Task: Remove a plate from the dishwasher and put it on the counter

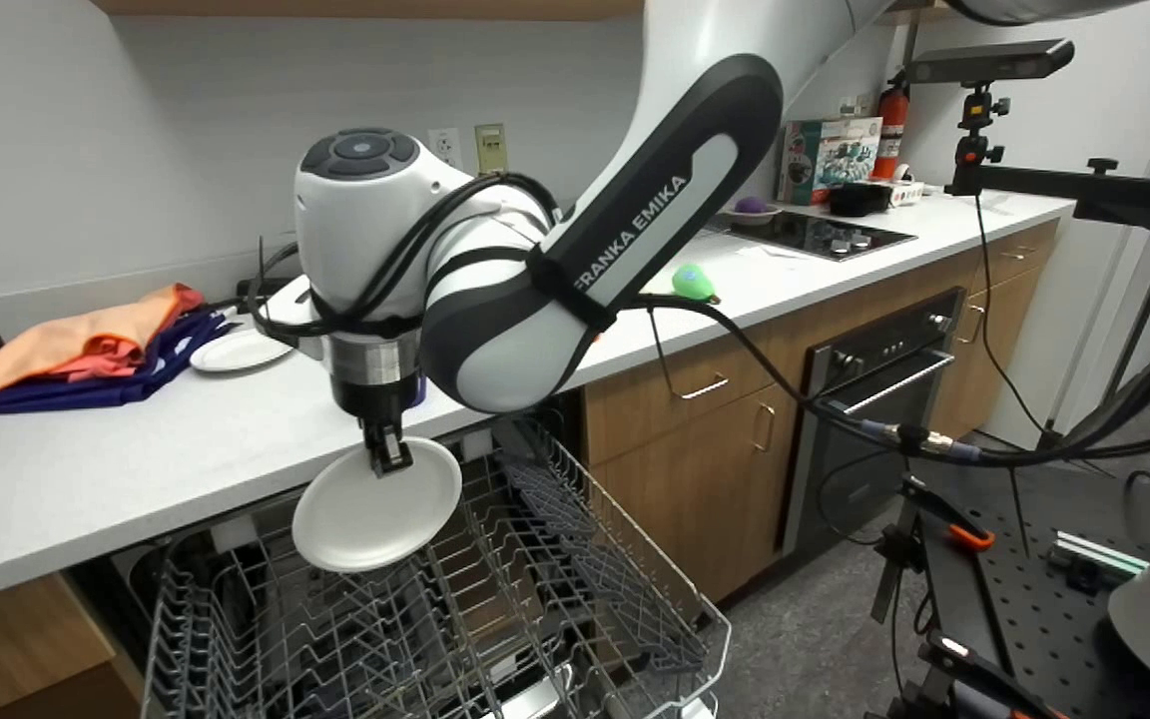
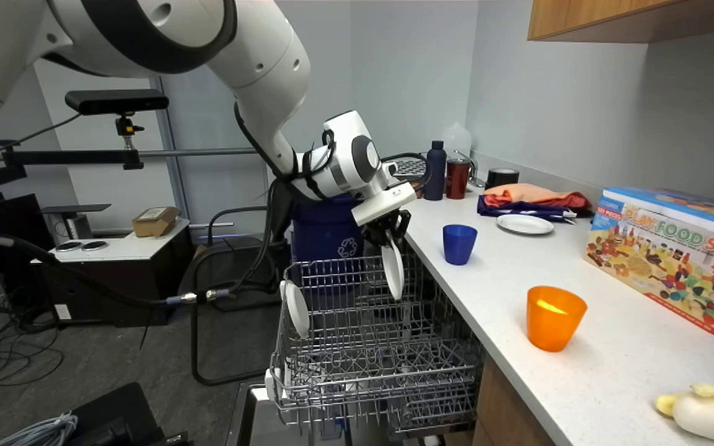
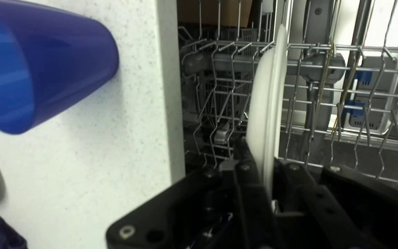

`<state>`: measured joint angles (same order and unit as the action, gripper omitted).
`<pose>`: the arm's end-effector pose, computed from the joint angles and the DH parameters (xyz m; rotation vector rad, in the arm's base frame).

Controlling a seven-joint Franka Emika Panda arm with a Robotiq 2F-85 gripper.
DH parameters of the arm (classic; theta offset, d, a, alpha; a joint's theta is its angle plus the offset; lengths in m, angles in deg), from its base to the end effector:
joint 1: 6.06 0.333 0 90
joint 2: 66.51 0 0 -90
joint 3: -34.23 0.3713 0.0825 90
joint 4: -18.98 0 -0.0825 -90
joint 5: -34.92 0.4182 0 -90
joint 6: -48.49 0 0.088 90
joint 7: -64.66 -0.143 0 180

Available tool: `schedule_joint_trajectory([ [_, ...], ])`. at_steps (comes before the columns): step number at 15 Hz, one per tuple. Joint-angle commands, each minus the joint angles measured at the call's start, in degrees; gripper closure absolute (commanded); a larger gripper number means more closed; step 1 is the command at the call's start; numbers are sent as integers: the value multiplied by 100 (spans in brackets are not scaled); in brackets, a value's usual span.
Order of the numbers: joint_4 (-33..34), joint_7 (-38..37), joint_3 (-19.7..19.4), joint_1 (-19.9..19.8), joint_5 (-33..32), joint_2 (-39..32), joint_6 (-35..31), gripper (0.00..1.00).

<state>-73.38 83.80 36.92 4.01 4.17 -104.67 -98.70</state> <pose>0.7735 0.1675 0.2540 2.4663 1.2748 0.3778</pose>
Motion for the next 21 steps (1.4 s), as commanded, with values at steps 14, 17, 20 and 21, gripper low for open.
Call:
schedule_joint_trajectory([
  [14,1859,-647,270,-394,2450,183,1233,98],
  [17,2570,-1250,152,-396,2681,-254,1425,98],
  [20,3309,-1845,49,-410,2854,-775,1521,98],
  [21,3561,-2053,-10,-401,2875,-958,1555,98],
])
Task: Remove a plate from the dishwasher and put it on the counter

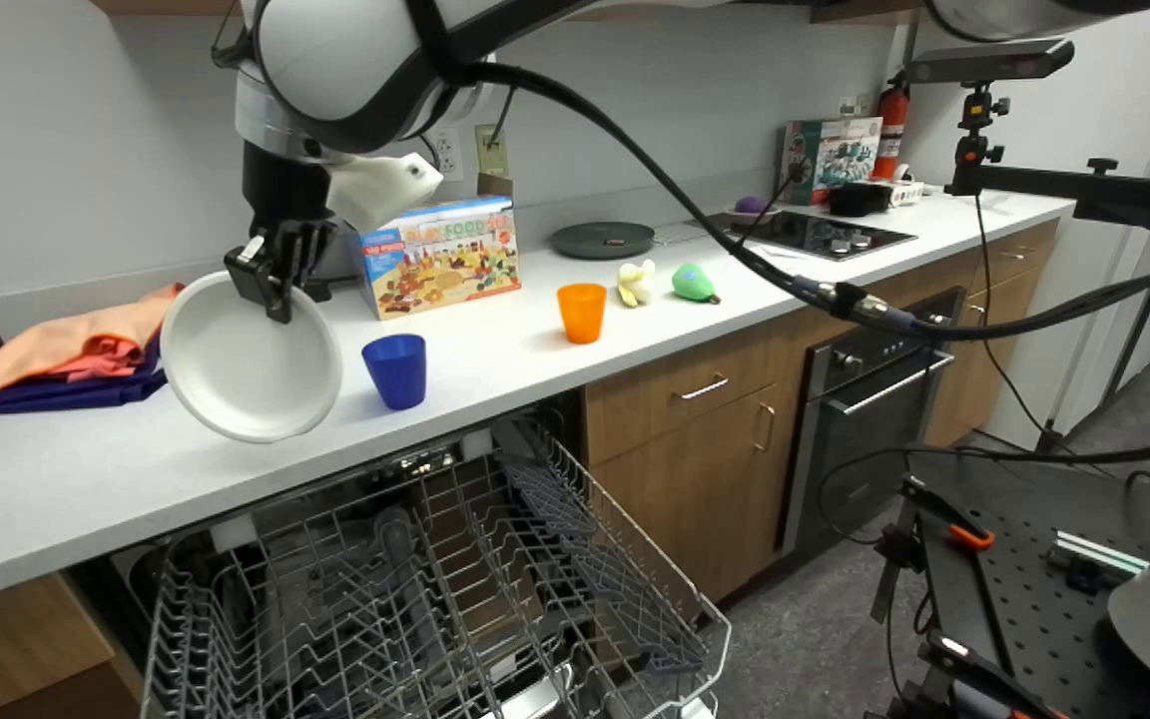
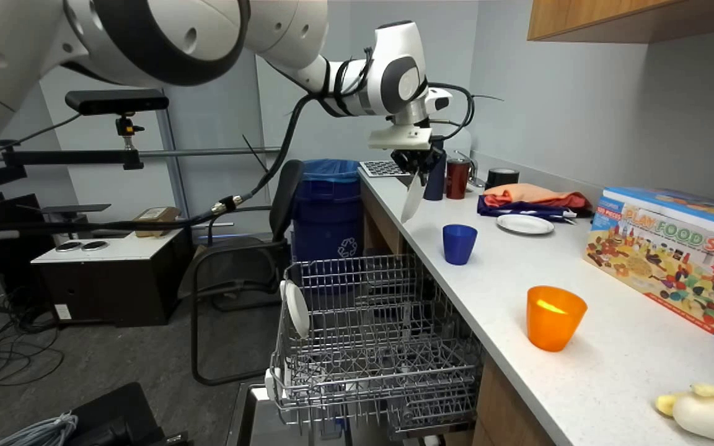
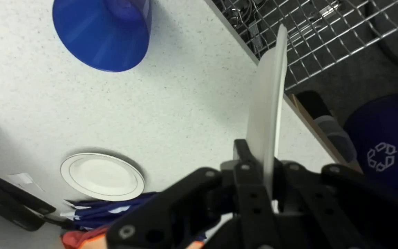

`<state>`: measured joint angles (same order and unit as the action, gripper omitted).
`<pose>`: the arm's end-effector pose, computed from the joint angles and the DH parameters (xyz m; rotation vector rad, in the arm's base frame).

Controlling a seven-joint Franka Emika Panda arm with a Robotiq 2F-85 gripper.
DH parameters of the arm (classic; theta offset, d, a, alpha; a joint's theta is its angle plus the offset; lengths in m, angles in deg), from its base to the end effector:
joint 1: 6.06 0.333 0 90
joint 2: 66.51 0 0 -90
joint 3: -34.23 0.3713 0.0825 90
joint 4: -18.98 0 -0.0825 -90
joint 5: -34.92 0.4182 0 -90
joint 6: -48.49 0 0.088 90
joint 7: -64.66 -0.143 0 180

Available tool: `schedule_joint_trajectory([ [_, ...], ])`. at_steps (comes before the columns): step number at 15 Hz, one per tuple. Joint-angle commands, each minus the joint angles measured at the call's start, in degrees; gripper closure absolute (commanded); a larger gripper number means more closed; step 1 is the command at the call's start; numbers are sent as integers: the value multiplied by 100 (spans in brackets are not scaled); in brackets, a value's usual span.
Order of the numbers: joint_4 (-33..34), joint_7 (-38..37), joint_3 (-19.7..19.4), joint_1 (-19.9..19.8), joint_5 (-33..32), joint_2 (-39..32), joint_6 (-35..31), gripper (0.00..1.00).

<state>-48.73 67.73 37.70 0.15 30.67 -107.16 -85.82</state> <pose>0.8597 0.1273 0.4182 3.0368 0.3637 0.7079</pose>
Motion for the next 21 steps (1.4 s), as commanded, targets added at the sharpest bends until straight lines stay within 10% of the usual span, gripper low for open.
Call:
schedule_joint_trajectory([
  [1,1324,-638,-98,-47,245,-886,254,98],
  [7,2165,-1401,-327,-45,300,-1460,720,98],
  [21,3001,293,-421,-76,-411,-1077,2216,98],
])
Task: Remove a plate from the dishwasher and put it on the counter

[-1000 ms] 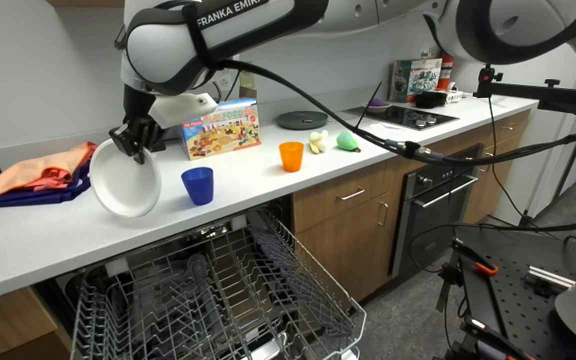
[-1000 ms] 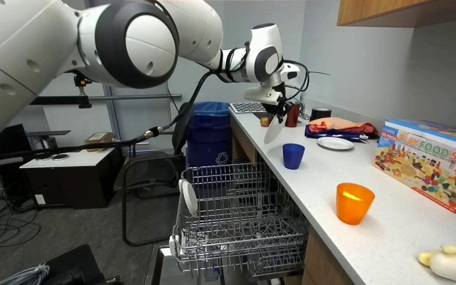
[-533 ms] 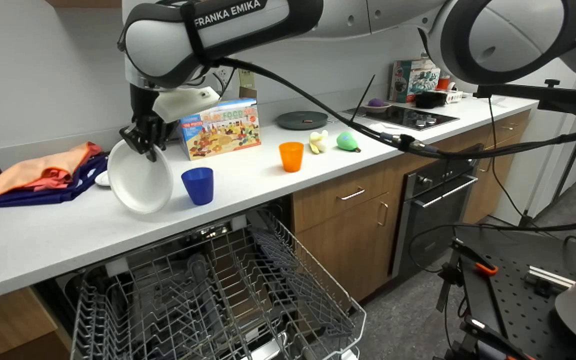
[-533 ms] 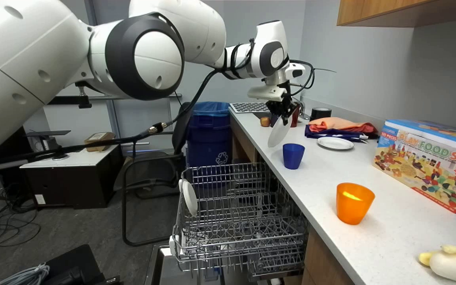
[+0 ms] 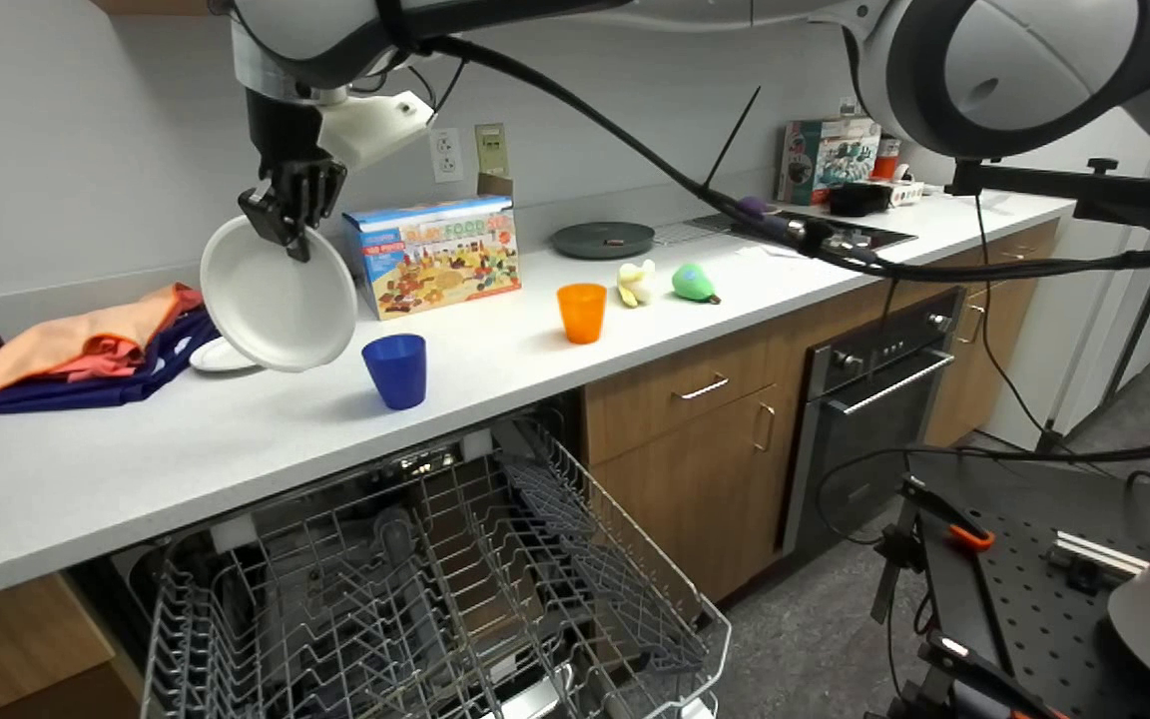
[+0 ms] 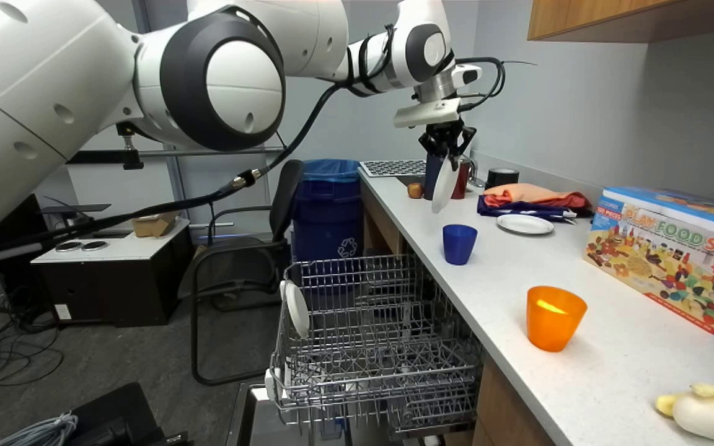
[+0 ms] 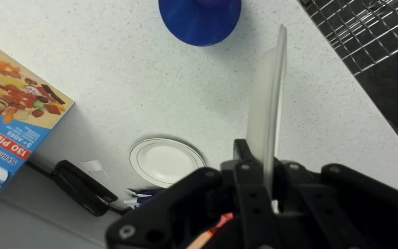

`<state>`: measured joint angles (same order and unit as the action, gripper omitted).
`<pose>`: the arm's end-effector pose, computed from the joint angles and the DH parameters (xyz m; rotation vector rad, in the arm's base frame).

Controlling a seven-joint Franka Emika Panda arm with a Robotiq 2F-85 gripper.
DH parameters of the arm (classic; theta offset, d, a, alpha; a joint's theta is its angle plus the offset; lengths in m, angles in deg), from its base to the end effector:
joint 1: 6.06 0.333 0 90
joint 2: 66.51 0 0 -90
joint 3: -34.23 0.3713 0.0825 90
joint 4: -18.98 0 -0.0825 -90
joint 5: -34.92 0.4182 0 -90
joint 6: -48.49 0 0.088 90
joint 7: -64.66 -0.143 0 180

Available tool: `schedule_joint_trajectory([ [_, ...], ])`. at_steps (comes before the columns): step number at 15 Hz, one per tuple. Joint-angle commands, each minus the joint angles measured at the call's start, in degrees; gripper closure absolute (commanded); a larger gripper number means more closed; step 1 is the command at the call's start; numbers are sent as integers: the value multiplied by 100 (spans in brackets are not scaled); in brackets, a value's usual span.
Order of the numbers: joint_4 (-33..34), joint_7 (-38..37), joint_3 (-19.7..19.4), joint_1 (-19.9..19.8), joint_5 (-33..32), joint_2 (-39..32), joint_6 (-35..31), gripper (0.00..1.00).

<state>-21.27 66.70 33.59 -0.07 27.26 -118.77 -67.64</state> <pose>0.9002 0.0774 0.4643 2.9406 0.2491 0.6231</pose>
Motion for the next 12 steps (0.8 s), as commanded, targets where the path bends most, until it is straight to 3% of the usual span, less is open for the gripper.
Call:
schedule_joint_trajectory([
  [1,277,473,-37,-54,-106,144,520,98],
  [12,-63,695,-146,-457,-142,977,1391,98],
])
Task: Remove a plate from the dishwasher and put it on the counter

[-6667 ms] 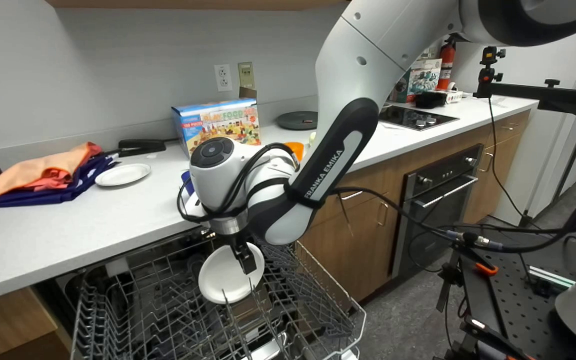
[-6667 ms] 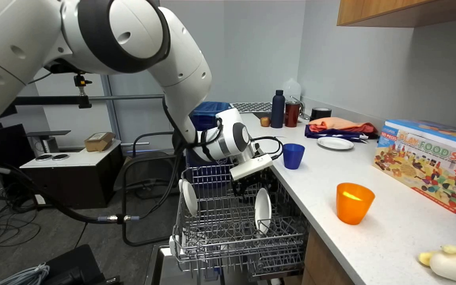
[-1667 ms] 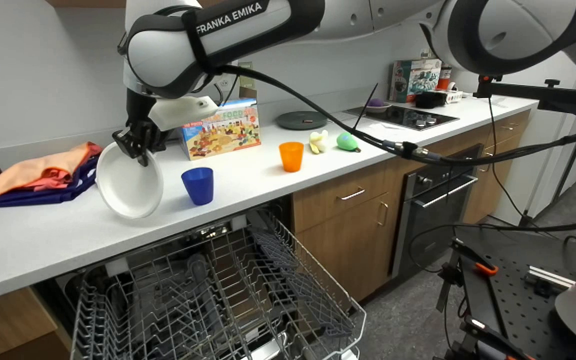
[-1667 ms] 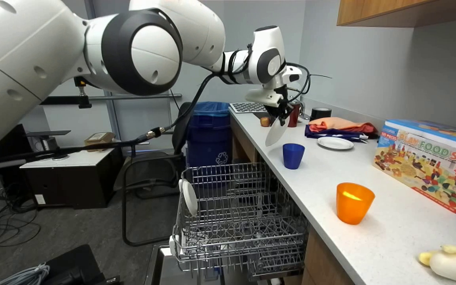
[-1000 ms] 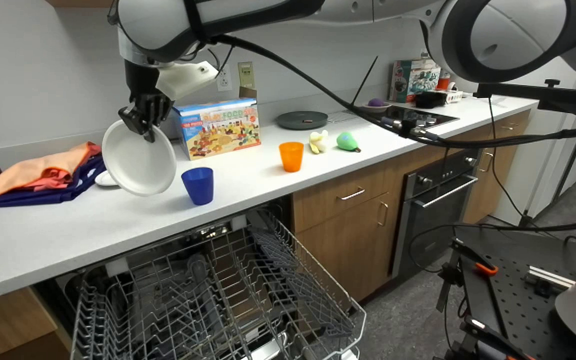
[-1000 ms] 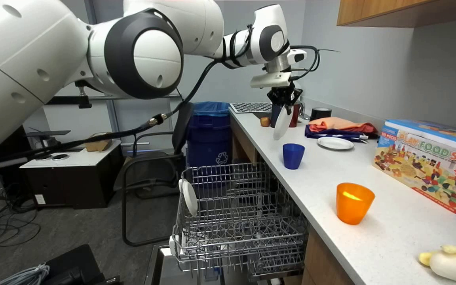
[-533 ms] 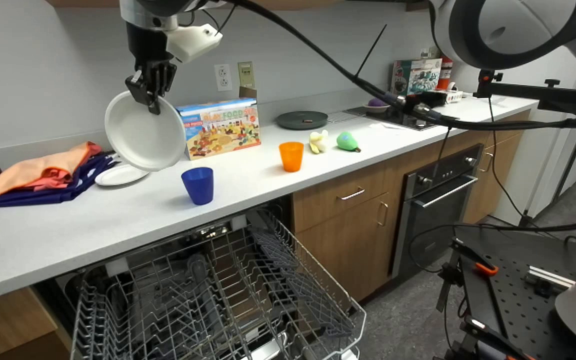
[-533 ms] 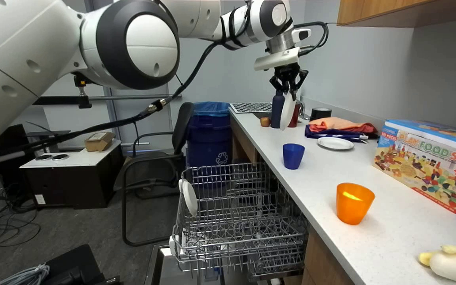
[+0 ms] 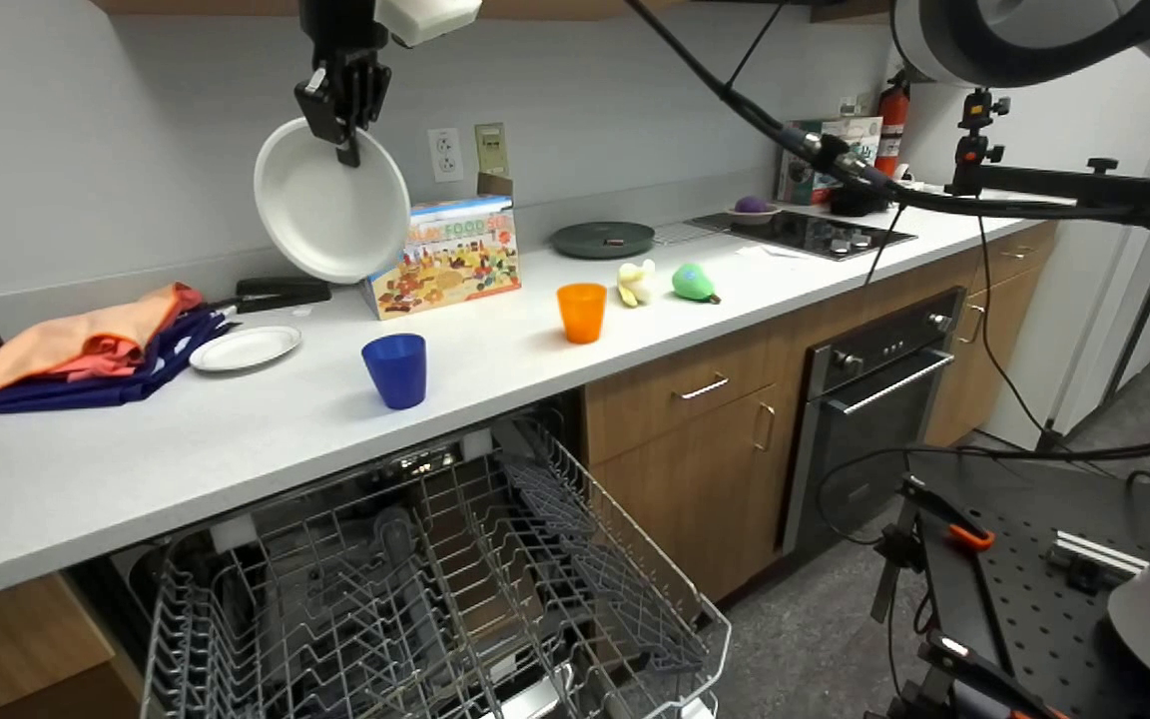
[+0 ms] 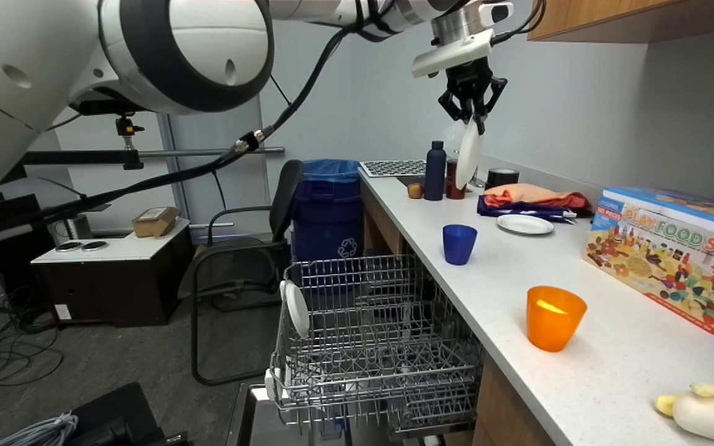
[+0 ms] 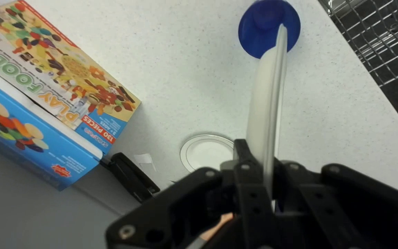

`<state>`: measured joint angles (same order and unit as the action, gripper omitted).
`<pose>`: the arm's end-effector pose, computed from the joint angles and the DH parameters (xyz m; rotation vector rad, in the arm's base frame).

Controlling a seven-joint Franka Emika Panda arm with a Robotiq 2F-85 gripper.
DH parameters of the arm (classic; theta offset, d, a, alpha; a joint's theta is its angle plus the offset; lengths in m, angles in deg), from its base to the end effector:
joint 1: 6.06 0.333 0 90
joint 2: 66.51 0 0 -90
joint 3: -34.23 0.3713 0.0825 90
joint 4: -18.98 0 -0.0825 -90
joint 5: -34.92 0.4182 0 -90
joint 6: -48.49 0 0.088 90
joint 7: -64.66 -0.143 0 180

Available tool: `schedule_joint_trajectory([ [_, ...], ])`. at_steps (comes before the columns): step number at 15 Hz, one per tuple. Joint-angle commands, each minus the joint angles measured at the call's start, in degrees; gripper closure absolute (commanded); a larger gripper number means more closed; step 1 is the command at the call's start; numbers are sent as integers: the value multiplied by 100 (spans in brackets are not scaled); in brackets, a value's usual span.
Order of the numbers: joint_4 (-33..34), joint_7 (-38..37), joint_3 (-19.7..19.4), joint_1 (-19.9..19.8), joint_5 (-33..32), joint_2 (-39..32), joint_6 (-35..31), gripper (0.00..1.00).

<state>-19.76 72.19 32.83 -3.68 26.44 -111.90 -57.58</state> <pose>0.8648 0.0084 0.5617 2.8946 0.2504 0.5497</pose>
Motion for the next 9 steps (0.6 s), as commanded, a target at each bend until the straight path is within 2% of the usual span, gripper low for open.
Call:
schedule_joint_trajectory([
  [1,-255,137,-78,-131,-56,357,467,98],
  [5,-617,-63,22,-336,233,664,341,98],
  [9,-1227,-120,-81,-426,253,987,585,98],
])
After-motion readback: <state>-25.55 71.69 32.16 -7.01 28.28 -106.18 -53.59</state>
